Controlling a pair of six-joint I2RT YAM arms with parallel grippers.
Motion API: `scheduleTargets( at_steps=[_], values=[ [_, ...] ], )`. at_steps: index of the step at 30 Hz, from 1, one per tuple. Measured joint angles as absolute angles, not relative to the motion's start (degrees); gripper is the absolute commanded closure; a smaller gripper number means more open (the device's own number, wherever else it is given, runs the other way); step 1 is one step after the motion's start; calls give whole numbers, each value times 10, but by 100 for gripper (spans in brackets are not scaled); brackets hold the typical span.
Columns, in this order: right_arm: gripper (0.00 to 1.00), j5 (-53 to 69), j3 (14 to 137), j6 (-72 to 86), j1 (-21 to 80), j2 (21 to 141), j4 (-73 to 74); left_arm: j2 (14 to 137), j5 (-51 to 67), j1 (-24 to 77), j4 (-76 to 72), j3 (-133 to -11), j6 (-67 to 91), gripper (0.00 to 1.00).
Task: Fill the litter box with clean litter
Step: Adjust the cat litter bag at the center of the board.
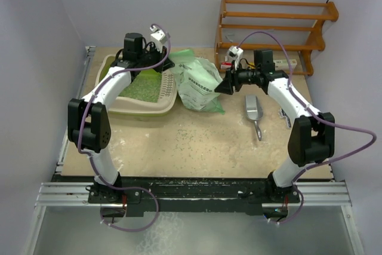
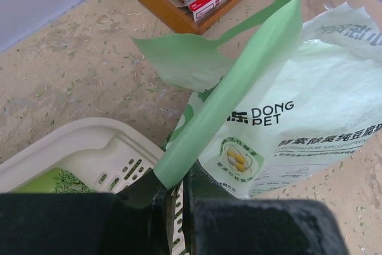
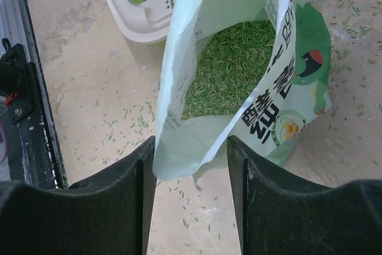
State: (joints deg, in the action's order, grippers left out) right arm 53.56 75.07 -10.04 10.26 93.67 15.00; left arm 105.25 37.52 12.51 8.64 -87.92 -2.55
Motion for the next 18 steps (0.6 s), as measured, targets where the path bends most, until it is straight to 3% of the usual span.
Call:
scheduleTargets(
  at_steps=[1, 5, 11, 18],
  values=[
    [56, 534, 753, -100, 106, 946, 144, 1053, 376, 125, 86, -879, -25, 97],
    [100, 531, 759, -96, 112, 972, 129, 1053, 380, 125, 81, -879, -20, 97],
    [100, 530, 770, -91, 109, 978, 156, 1055, 406, 122, 75, -881, -9, 97],
    [100, 588, 853, -145, 38, 985, 364, 1096, 516, 119, 145, -956, -15, 97]
  ],
)
